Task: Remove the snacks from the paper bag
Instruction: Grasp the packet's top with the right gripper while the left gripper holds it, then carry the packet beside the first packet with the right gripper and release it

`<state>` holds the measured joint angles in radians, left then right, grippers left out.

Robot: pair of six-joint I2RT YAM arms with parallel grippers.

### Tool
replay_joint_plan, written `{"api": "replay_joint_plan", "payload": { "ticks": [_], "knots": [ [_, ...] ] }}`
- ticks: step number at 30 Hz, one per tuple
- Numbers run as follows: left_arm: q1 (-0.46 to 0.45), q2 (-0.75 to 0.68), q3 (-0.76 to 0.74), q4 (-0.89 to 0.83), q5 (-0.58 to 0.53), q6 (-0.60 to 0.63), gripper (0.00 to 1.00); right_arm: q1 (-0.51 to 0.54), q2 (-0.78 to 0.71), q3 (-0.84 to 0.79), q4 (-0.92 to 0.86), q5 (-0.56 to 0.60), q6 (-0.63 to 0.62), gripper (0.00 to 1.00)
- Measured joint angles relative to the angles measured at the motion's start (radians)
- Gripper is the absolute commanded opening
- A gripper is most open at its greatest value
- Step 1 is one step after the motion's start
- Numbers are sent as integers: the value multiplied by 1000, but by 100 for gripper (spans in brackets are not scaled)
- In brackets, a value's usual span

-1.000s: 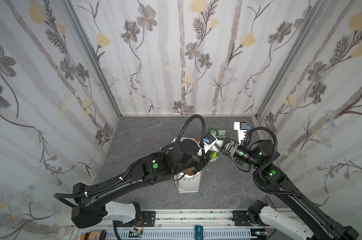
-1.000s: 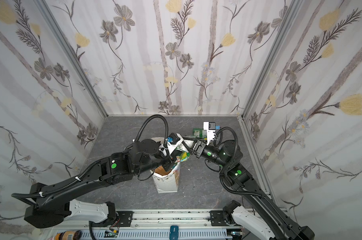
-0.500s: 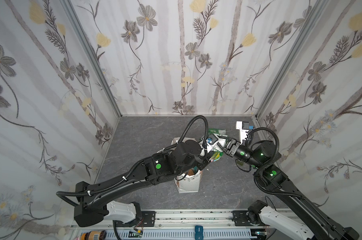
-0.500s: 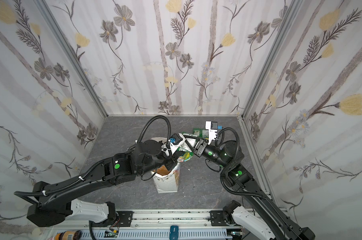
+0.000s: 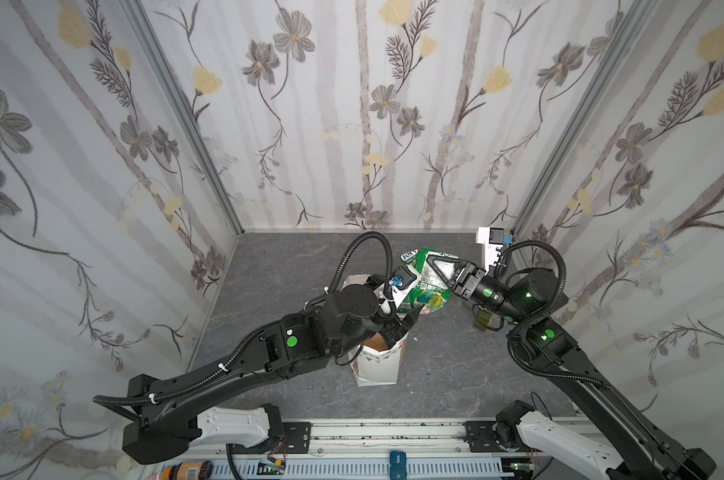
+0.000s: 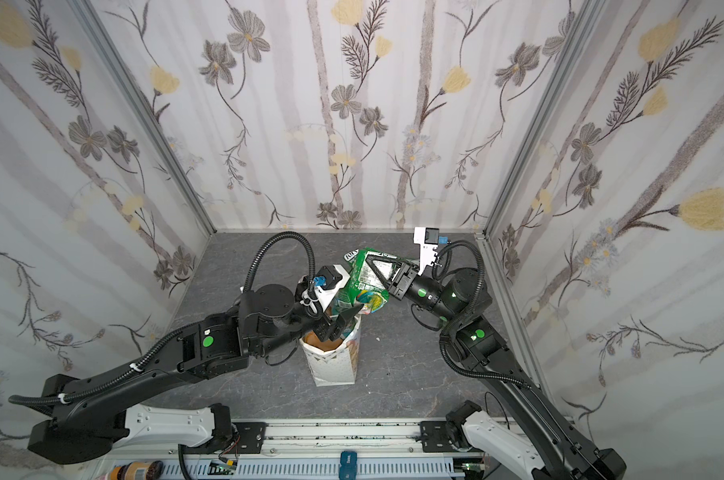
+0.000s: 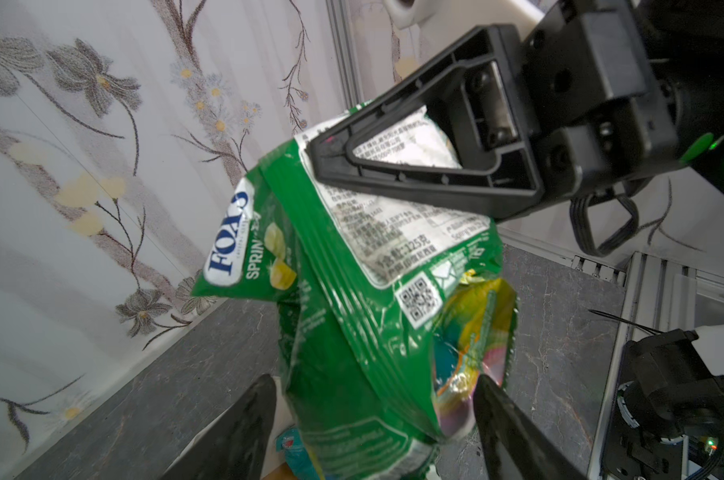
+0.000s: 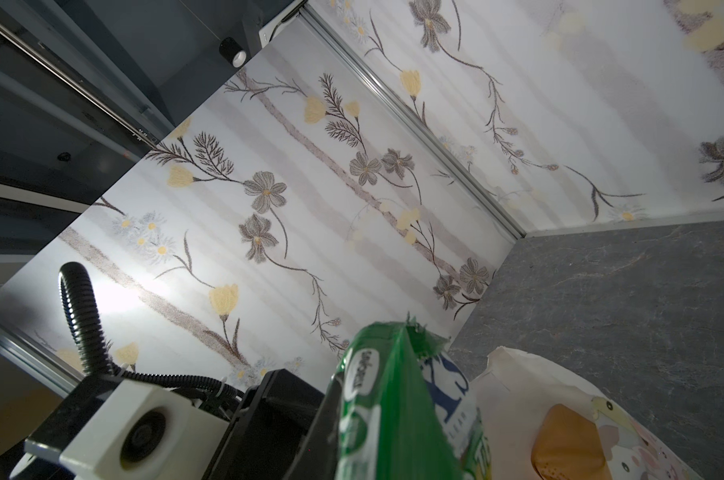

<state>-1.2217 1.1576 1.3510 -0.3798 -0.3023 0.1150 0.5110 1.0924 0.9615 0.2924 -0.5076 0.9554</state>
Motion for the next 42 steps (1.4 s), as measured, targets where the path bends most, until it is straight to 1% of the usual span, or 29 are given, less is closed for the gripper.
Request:
{"api": "replay_joint_plan", "payload": {
  "ticks": [2, 3, 7, 10, 12, 20, 25, 30, 35, 42],
  "knots": [
    [-2, -24, -11, 0, 0, -11, 98, -40, 24, 14, 6, -13, -1, 0],
    [-2, -39, -19, 0, 0, -16, 100, -70, 39, 21, 12, -29, -5, 0],
    [-3, -92, -50, -2, 0, -42, 100, -187, 103, 45, 27, -70, -11, 0],
    [-3, -125, -66, -13, -3, -59, 100, -267, 171, 73, 16, -100, -38, 0],
    [-3, -140, -73, -23, -9, -64, 100, -309, 216, 96, 1, -119, -61, 0],
    [-3, -163, -79, -97, -68, -61, 100, -435, 405, 185, -87, -121, -184, 0],
    [-3, -185, -102, -121, -116, -32, 100, -503, 562, 258, -134, -125, -256, 0],
    [-3, -227, -138, -125, -151, 12, 100, -574, 706, 327, -192, -148, -303, 0],
    [-3, -262, -176, -121, -175, 51, 100, -640, 837, 400, -230, -158, -322, 0],
    [-3, -293, -252, -74, -255, 161, 100, -712, 1014, 551, -318, -153, -367, 0]
  ]
}}
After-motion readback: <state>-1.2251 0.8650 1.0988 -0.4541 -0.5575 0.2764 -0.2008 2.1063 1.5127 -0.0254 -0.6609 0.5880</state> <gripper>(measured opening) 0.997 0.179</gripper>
